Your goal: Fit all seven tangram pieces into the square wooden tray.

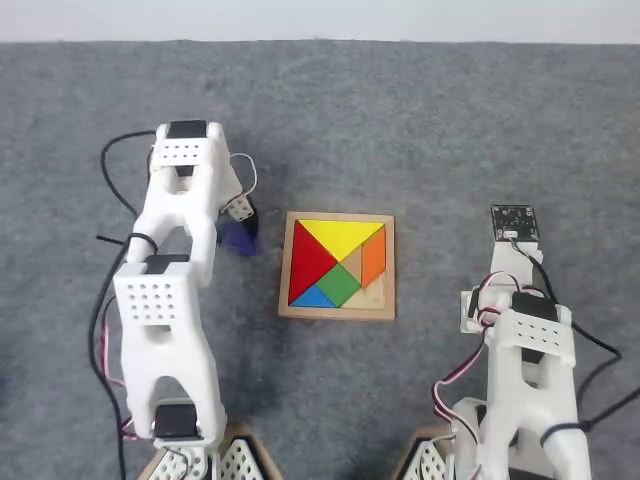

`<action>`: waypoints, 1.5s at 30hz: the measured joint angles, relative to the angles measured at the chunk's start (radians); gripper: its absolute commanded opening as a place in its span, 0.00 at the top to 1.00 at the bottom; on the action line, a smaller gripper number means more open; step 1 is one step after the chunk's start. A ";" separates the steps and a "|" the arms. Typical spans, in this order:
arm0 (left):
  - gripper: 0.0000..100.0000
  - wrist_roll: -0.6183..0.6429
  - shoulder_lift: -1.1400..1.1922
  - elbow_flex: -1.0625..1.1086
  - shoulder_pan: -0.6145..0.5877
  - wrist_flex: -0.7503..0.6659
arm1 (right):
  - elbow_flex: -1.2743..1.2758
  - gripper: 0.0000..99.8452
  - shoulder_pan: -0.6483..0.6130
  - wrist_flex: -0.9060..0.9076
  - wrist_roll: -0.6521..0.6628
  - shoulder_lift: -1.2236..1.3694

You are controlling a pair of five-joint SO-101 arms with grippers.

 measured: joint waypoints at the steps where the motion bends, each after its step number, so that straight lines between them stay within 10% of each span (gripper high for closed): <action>1: 0.85 -0.025 0.000 0.000 0.000 0.002 | 0.000 0.91 0.000 0.000 0.000 0.000; 23: 0.88 -0.835 -0.015 0.003 -0.207 0.026 | 0.000 0.91 0.000 0.000 0.000 0.000; 36: 0.77 -0.891 -0.253 0.054 -0.241 -0.037 | 0.000 0.91 0.000 0.000 0.000 0.000; 45: 0.73 -0.686 -0.078 0.057 -0.203 -0.144 | 0.000 0.91 0.000 0.000 0.000 0.000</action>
